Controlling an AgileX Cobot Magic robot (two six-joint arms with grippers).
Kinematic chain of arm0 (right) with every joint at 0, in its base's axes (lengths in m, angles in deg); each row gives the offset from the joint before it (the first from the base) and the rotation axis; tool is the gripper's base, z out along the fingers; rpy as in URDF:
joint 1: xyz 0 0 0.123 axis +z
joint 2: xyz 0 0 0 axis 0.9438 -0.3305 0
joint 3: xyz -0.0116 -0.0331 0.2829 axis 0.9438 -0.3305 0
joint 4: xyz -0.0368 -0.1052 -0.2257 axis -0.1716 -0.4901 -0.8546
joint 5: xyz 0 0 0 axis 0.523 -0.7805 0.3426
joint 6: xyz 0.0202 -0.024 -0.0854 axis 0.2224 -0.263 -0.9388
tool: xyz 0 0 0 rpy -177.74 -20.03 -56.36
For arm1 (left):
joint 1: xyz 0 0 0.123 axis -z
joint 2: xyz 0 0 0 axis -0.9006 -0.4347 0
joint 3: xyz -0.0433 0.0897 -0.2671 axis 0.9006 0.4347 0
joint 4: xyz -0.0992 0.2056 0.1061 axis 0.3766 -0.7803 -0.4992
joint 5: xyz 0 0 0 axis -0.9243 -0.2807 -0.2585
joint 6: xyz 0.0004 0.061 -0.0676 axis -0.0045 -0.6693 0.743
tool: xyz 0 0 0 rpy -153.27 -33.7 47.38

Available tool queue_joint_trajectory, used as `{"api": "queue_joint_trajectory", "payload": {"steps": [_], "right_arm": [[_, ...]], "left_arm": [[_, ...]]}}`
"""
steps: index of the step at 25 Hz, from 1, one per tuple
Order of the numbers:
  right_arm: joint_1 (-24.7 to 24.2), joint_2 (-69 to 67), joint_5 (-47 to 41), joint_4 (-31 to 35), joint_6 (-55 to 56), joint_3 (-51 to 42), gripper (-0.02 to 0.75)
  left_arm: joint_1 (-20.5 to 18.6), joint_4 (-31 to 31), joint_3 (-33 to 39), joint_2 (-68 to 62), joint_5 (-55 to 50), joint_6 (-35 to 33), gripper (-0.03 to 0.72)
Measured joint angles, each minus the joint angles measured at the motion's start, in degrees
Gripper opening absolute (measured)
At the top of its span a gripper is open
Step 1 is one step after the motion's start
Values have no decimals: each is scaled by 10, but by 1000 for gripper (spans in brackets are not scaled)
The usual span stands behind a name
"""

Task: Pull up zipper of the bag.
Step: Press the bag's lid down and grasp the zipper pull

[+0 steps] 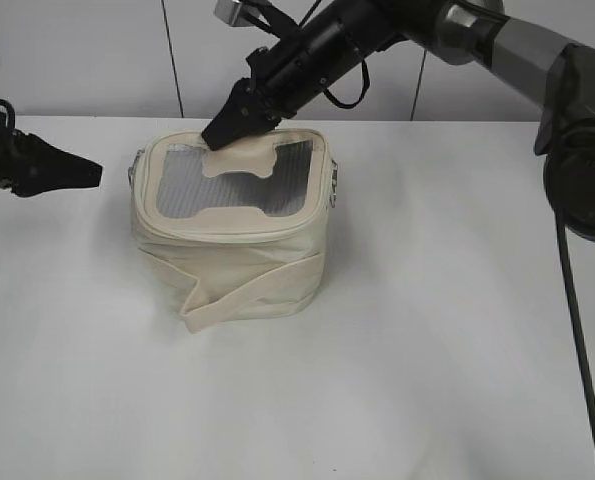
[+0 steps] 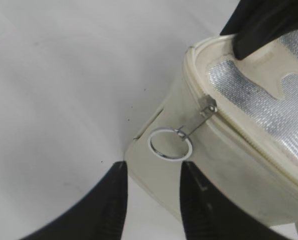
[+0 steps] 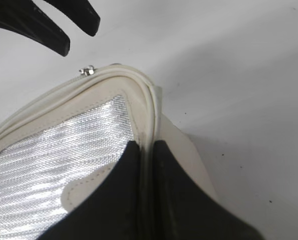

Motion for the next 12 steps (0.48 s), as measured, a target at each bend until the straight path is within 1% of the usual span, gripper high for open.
{"api": "queue_joint_trajectory", "payload": {"steps": [3,5,9,12], "right_arm": [[0,0,0,-1,0,0,50],[0,0,0,-1,1,0,50],[0,0,0,-1,2,0,50],[0,0,0,-1,2,0,50]], "left_arm": [[13,-4,0,0,13,-36,315],[29,-10,0,0,35,-64,337],[66,-18,0,0,111,-120,351],[85,-21,0,0,146,-149,353]]}}
